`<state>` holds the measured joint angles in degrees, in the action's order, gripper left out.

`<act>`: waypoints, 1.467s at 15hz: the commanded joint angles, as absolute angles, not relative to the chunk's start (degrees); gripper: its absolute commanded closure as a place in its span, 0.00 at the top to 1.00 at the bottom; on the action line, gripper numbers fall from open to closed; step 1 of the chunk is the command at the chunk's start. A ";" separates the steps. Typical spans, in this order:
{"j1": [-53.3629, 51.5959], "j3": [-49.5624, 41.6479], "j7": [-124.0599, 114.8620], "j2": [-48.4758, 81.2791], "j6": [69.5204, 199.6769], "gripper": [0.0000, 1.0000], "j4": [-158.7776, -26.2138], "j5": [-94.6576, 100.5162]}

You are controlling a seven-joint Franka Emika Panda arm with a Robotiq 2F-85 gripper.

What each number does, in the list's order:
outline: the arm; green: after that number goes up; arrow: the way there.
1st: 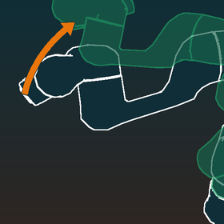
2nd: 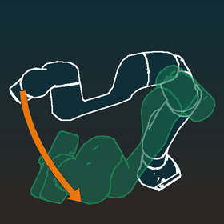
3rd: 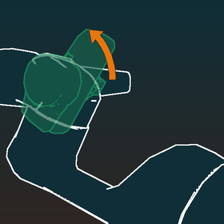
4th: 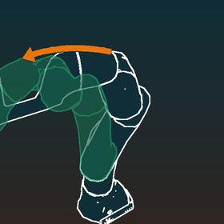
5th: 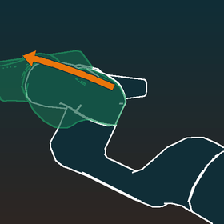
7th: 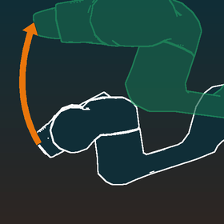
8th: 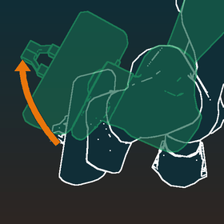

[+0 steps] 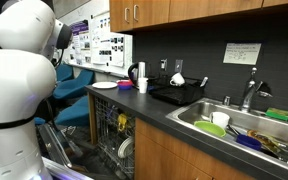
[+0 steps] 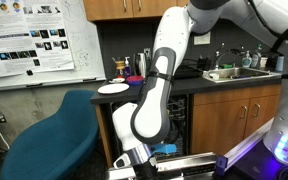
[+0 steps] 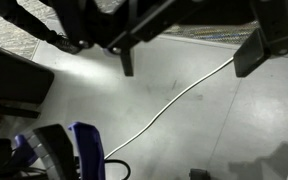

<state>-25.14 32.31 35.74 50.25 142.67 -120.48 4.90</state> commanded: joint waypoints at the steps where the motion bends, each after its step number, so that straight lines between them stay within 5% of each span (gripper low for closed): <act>1: -25.78 31.11 33.86 52.04 144.34 1.00 -119.28 7.50; 22: -29.11 24.27 27.74 51.90 156.27 1.00 -119.38 21.32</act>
<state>-27.45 26.22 30.26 53.21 154.37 -118.70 18.85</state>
